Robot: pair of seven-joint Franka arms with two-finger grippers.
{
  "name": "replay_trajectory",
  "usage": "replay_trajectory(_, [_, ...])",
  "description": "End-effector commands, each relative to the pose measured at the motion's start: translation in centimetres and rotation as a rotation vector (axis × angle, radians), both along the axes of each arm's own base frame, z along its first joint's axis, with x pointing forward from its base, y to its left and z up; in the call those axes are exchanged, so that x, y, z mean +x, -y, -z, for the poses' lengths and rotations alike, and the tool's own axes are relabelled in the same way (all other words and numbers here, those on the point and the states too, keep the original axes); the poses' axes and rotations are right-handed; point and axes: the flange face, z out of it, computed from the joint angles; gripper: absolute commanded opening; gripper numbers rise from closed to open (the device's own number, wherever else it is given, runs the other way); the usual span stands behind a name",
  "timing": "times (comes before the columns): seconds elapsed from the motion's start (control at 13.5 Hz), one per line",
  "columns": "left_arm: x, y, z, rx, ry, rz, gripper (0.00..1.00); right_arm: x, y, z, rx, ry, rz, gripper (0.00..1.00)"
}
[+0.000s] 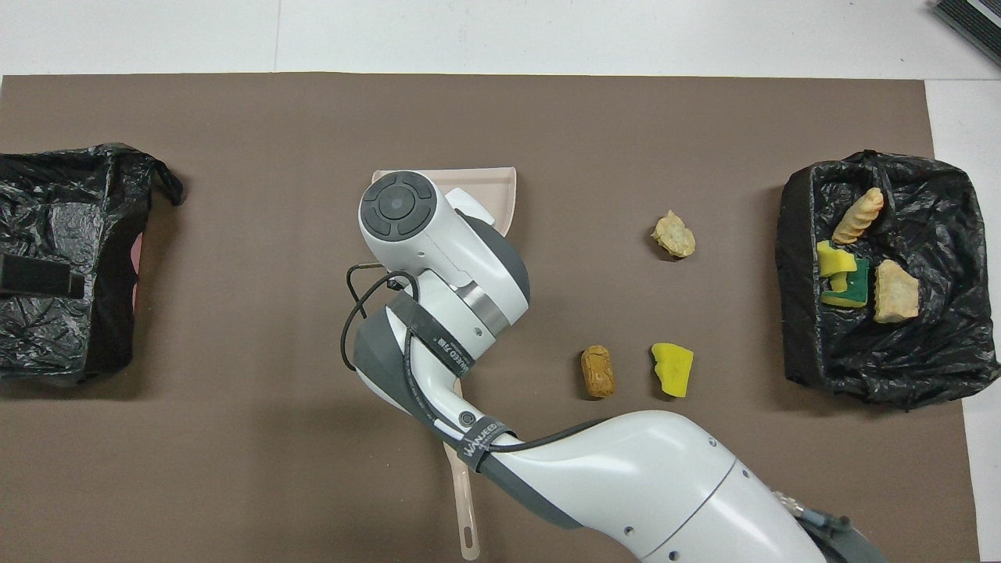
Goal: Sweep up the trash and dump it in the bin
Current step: 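Lower the dustpan onto the table and release it with the right gripper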
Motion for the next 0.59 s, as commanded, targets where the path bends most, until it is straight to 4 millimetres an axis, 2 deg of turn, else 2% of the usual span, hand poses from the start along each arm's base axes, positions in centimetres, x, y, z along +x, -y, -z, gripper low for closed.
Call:
replay_trajectory(0.0, [-0.3,-0.2,-0.5,0.014,-0.007,-0.002,1.00,0.1,0.4,-1.2,0.015,-0.006,-0.043,0.79])
replay_trajectory(0.07, [-0.4,-0.2,-0.5,0.014,-0.005,-0.002,1.00,0.1,0.5,-2.0,0.018,0.005,-0.044,0.79])
replay_trajectory(0.15, [-0.4,-0.2,-0.5,0.014,-0.005,-0.002,1.00,-0.1,0.6,-4.1,0.043,0.017,-0.038,0.84])
replay_trajectory(0.22, [-0.4,-0.2,-0.5,0.014,-0.005,-0.002,1.00,-0.2,0.9,-5.4,0.036,0.039,-0.040,0.97])
replay_trajectory(0.37, [-0.3,-0.2,-0.5,0.014,-0.007,-0.002,1.00,-0.6,0.9,-7.0,0.039,0.057,-0.033,1.00])
replay_trajectory(0.52, [-0.3,-0.2,-0.6,0.014,-0.004,-0.002,1.00,-1.3,1.4,-8.3,0.031,0.074,-0.140,1.00])
